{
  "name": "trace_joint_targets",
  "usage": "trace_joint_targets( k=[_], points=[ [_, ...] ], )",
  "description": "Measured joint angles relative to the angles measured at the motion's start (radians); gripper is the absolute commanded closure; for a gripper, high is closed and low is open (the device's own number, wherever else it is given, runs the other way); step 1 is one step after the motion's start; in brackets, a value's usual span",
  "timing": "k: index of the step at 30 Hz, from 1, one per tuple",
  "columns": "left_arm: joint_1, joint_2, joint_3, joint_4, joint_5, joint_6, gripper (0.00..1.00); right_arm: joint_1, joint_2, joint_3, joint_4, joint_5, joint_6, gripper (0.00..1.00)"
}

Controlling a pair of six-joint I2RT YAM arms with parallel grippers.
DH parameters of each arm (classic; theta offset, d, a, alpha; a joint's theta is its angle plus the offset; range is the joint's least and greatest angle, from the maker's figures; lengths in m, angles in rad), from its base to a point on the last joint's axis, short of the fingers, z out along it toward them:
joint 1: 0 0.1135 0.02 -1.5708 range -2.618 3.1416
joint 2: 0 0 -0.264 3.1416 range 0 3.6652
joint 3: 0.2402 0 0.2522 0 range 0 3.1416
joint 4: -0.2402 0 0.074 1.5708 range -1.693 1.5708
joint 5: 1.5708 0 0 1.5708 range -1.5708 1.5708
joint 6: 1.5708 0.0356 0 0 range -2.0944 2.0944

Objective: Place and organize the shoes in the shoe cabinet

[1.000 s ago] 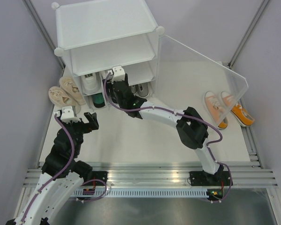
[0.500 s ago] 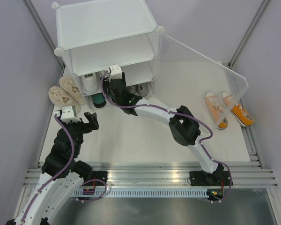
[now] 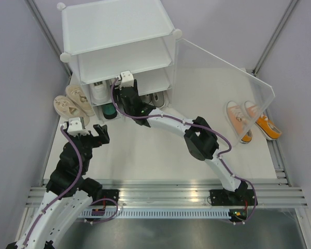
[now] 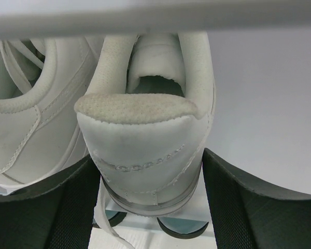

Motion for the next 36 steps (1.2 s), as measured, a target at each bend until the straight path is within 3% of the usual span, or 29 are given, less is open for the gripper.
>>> trace_joint_targets(
  k=[2, 5, 9, 12, 17, 18, 21, 36],
  points=[
    [0.0, 0.0, 0.0, 0.0, 0.001, 0.0, 0.0, -0.001, 0.006, 0.009, 0.001, -0.003, 0.0, 0.99],
    [0.0, 0.0, 0.0, 0.0, 0.002, 0.0, 0.0, -0.001, 0.014, 0.018, 0.0, -0.01, 0.003, 0.91],
    [0.0, 0.0, 0.0, 0.0, 0.002, 0.0, 0.0, -0.003, 0.016, 0.019, 0.0, -0.021, 0.006, 0.6],
    [0.0, -0.001, 0.0, 0.0, 0.003, 0.0, 0.0, -0.005, 0.016, 0.019, 0.0, -0.027, 0.008, 0.47],
    [-0.001, -0.001, 0.0, 0.0, 0.005, 0.0, 0.01, -0.006, 0.016, 0.018, 0.001, -0.034, 0.012, 0.34],
    [-0.002, -0.001, 0.0, 0.0, 0.005, 0.0, 0.0, -0.007, 0.016, 0.016, 0.002, -0.036, 0.013, 0.26],
    [-0.005, -0.001, 0.0, 0.0, 0.005, 0.0, 0.0, -0.008, 0.016, 0.006, 0.013, -0.045, 0.015, 0.16],
    [-0.005, -0.002, 0.0, 0.0, 0.005, 0.0, 0.0, -0.024, 0.003, -0.041, 0.092, -0.145, 0.035, 0.15]
  ],
)
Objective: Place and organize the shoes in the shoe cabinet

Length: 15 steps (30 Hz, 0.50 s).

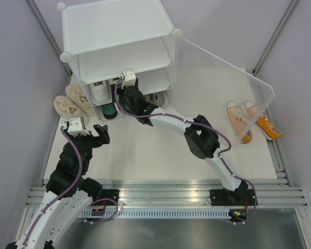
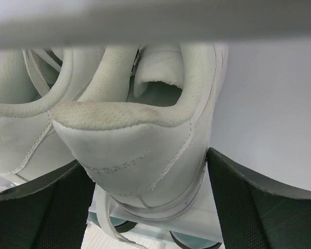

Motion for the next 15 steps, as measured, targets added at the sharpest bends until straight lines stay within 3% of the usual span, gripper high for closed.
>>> trace_joint_targets(
  k=[7, 15],
  points=[
    [0.0, -0.001, 0.0, 0.0, 0.0, 0.0, 0.0, -0.003, 0.0, -0.001, 0.0, -0.016, 0.002, 0.2],
    [0.0, -0.009, 0.0, 0.001, 0.0, 0.0, 0.01, -0.007, -0.054, -0.08, 0.014, -0.056, 0.011, 0.11]
  ],
)
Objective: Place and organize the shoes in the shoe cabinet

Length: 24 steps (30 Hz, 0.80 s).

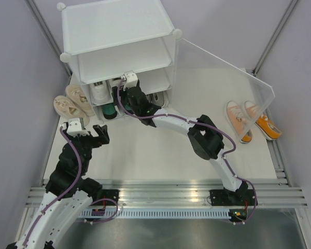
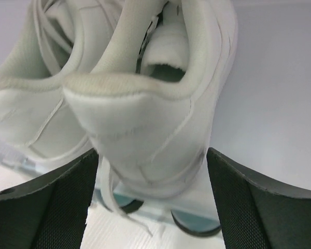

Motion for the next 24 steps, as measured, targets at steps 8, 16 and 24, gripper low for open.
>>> trace_joint_targets(
  k=[8, 16, 24],
  points=[
    [0.0, -0.001, 0.0, 0.002, -0.002, 0.0, 0.0, 0.013, -0.318, -0.33, 0.021, -0.064, 0.003, 0.04],
    [0.0, -0.004, 0.0, 0.008, -0.004, 0.001, 0.01, -0.023, -0.72, -0.564, -0.079, -0.074, 0.148, 0.02],
    [0.0, 0.0, 0.0, 0.01, 0.017, 0.002, 0.01, -0.032, -1.187, -0.724, -0.27, -0.029, 0.308, 0.02]
  ],
)
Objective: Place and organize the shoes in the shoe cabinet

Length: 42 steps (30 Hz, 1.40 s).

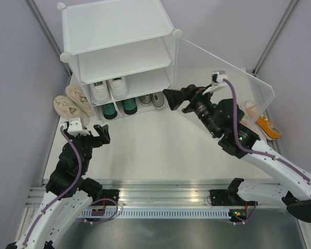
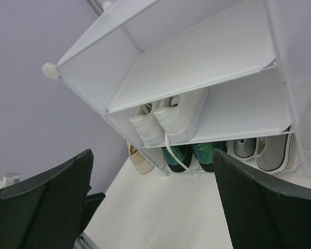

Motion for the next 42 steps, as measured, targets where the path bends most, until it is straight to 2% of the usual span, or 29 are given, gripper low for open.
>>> trace_joint_targets(
  k=[4, 8, 15, 30, 38, 42],
  points=[
    [0.0, 0.022, 0.0, 0.003, 0.01, 0.0, 0.01, 0.0, -0.13, -0.018, -0.062, 0.042, 0.027, 0.02],
    [0.0, 0.051, 0.0, 0.003, 0.011, 0.005, 0.01, 0.0, -0.177, -0.038, -0.112, 0.099, 0.029, 0.02],
    [0.0, 0.055, 0.0, 0.003, 0.01, 0.009, 0.0, -0.001, -0.176, -0.055, -0.199, 0.108, 0.024, 0.02],
    [0.0, 0.055, 0.0, 0.003, 0.01, 0.009, 0.01, -0.001, -0.197, -0.055, -0.231, 0.098, 0.029, 0.02],
    [0.0, 0.054, 0.0, 0.003, 0.01, 0.009, 0.0, -0.001, -0.15, -0.049, -0.266, 0.106, 0.037, 0.02],
    [0.0, 0.05, 0.0, 0.003, 0.008, 0.009, 0.0, -0.001, -0.199, -0.122, -0.243, 0.124, 0.035, 0.02]
  ],
)
